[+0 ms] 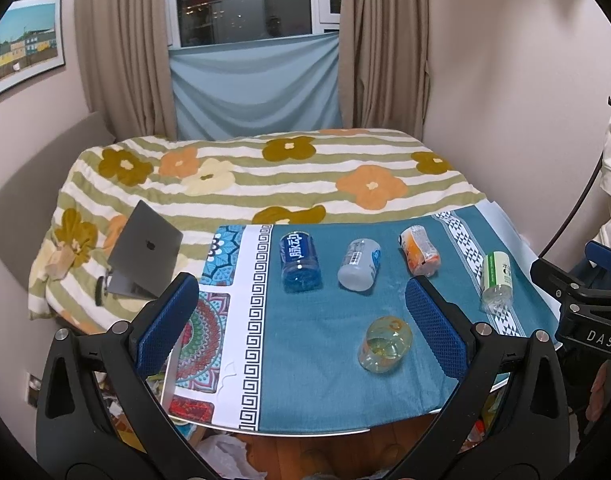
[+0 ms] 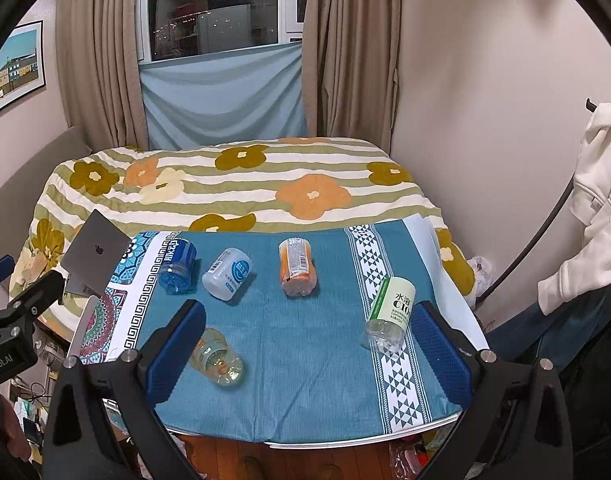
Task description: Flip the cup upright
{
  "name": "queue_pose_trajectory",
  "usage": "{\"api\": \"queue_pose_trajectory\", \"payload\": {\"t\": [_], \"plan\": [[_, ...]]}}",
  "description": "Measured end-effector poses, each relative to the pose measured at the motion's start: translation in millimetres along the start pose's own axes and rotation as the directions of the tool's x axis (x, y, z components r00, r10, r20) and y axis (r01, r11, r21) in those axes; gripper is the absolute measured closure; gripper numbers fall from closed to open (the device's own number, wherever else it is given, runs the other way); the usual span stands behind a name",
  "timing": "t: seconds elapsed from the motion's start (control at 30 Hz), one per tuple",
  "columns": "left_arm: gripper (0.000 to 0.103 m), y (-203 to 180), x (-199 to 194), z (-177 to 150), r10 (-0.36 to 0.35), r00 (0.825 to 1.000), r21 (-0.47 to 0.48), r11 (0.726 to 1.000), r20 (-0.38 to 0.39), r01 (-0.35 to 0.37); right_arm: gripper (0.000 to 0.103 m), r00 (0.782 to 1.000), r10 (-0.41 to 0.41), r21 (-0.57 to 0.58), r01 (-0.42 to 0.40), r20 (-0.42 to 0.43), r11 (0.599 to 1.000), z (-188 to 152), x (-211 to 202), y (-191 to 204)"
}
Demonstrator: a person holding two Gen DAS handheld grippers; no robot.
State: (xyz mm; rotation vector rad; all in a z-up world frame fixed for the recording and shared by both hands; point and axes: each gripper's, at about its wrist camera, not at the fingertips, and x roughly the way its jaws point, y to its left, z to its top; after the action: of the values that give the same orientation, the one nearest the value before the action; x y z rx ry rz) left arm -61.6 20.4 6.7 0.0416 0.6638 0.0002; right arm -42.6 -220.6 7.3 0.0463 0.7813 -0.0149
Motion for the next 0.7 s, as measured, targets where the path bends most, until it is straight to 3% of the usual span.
{"api": "queue_pose_trajectory", "payload": {"t": [0.7], "plan": [[0.000,4.8,-7.4,-3.2,0.013,1.000,-0.002,1.000,0.024,-0.013,0.000,1.000,0.010,-0.007,-0.010,0.015,1.000,2.0,-2.9,2.1]]}}
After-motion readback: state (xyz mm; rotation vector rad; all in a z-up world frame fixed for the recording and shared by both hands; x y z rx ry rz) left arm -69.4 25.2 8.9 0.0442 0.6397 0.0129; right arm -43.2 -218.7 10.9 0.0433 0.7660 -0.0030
